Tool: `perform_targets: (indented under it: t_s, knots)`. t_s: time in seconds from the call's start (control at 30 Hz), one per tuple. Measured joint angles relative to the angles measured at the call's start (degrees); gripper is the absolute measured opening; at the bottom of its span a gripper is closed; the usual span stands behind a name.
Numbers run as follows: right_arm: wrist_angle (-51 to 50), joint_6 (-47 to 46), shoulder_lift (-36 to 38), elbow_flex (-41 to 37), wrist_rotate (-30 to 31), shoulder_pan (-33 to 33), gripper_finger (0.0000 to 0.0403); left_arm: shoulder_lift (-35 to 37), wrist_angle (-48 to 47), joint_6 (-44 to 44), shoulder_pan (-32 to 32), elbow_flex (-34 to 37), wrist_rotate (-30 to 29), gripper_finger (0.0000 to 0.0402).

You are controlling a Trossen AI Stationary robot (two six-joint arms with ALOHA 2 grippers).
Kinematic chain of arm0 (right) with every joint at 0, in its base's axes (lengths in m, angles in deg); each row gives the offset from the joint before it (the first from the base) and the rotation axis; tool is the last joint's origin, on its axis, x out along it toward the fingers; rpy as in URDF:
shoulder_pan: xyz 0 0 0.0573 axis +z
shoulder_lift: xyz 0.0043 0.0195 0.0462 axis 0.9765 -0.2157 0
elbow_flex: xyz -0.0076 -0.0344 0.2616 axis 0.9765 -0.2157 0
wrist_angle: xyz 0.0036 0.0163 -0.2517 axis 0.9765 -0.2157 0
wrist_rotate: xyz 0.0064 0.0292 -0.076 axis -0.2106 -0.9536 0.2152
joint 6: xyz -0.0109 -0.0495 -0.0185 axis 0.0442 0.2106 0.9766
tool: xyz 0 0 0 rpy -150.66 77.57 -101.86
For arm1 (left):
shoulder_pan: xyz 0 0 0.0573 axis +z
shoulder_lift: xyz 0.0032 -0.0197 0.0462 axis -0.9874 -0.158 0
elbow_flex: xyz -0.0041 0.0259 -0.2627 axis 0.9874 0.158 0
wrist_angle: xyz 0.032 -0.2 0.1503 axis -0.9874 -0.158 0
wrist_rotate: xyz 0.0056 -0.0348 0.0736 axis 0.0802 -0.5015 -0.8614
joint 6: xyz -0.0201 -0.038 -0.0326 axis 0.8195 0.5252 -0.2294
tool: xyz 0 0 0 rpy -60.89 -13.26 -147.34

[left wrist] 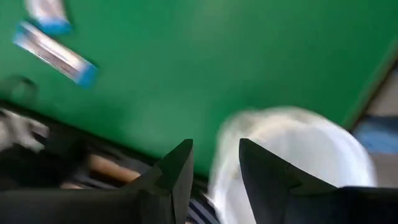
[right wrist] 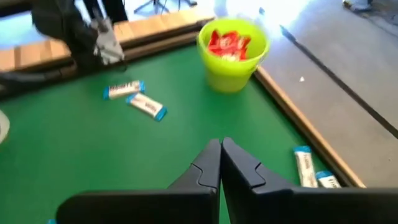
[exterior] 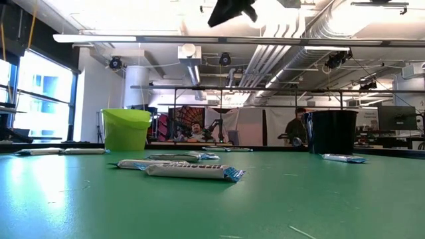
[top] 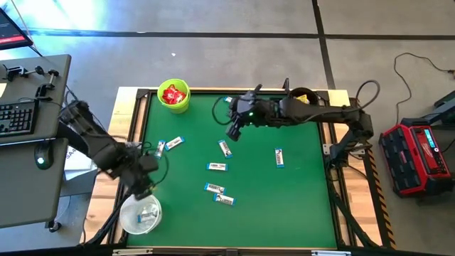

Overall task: Sort candy by brand, put in halloween buckets
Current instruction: Put the white chocolate into the white bucket

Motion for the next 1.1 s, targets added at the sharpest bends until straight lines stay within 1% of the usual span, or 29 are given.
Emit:
perform_targets:
  t_s: [0.07, 0.17, 0.27, 0.37, 0.43, 0.5, 0.57, 0.7, 0.83, 0.93, 1.1]
  knots:
    - [-0.05, 0.02, -1.29, 0.00, -0.96, 0.27, 0.0000, 0.28, 0.03, -4.95, 4.63, 1.16, -1.41, 0.0122]
    - [-0.39, 1.34, -2.33, -0.02, -1.03, 0.91, 0.0000, 0.44, 2.80, -11.87, 11.20, 4.49, -1.63, 0.0114]
    - [2.29, 1.82, -1.31, -2.29, -0.62, 1.17, 0.0000, 2.56, 8.33, -17.25, 16.15, 9.60, -2.32, 0.0088]
    - [7.65, 1.18, 2.11, -8.95, -2.46, 1.17, 0.0000, 5.69, 14.60, -20.27, 20.47, 15.04, -2.19, 0.0053]
    - [12.26, -0.09, 5.03, -14.70, -3.00, 1.17, 0.0000, 7.75, 16.74, -21.52, 23.39, 17.87, -2.13, 0.0031]
    - [16.25, -1.77, 7.47, -20.13, -3.15, 1.39, 0.0000, 9.15, 17.57, -23.04, 26.39, 19.74, -2.10, 0.0011]
    - [19.66, -3.49, 9.85, -25.03, -3.07, 1.76, 0.0000, 9.69, 17.48, -25.16, 29.50, 21.00, -2.06, 0.0003]
    - [24.20, -6.67, 13.44, -31.20, -3.07, 2.42, 0.0000, 8.57, 17.84, -30.28, 36.69, 23.32, -0.78, 0.0004]
    - [24.16, -8.06, 14.31, -32.83, -2.56, 2.85, 0.0000, 4.99, 18.64, -35.07, 44.17, 24.79, -0.73, 0.0012]
    - [24.30, -7.80, 14.33, -32.83, -2.52, 3.02, 0.0000, 1.55, 20.41, -40.38, 49.29, 25.46, -0.37, 0.0035]
    - [24.28, -7.66, 14.33, -32.83, -2.52, 3.05, 0.0000, -4.46, 24.00, -49.32, 55.16, 25.93, -0.22, 0.0100]
